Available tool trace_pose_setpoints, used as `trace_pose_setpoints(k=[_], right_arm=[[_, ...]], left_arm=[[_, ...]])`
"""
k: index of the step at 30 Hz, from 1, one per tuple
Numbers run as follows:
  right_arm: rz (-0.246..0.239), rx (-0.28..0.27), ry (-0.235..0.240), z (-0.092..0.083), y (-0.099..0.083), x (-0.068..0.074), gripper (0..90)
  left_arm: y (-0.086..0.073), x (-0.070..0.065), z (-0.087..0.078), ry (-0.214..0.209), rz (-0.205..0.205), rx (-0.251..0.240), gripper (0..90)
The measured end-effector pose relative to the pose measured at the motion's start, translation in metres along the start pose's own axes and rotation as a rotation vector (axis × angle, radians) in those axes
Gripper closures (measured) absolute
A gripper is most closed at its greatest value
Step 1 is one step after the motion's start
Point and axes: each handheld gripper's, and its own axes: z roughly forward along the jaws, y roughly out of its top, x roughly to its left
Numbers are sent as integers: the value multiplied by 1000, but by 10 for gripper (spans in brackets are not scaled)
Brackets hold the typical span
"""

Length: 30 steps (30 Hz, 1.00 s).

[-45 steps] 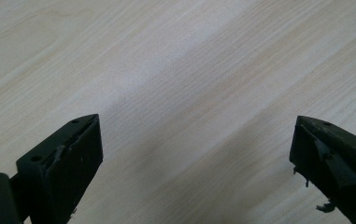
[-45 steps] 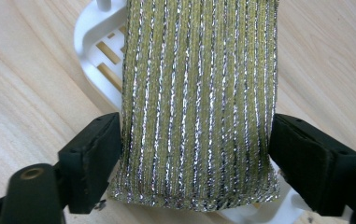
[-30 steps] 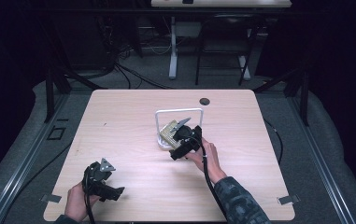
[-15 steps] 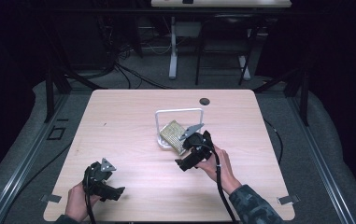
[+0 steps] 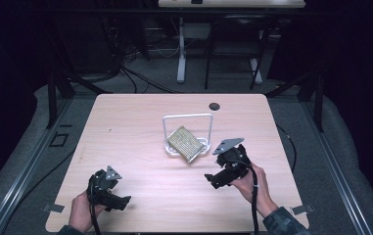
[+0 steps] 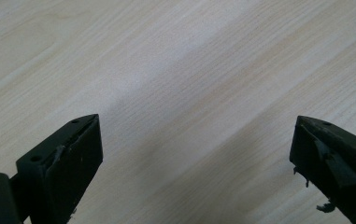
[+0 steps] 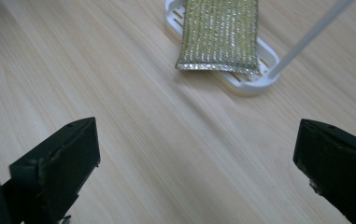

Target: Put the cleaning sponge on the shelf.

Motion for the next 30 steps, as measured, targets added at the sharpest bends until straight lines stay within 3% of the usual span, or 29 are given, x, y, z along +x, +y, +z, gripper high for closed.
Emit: trace_pose_setpoints(k=[7, 17, 25, 30], right_arm=[[49, -24, -36, -25, -26, -11, 7], [143, 26, -88, -45, -82, -20, 7], [208, 78, -130, -39, -116, -27, 22], [181, 123, -155, -31, -117, -27, 21]], left_arm=[[0, 0, -1, -4, 2, 5, 27], [0, -1, 1, -3, 4, 10, 27], [0, 0, 1, -12, 7, 12, 26], [0, 0, 1, -8, 9, 17, 26]])
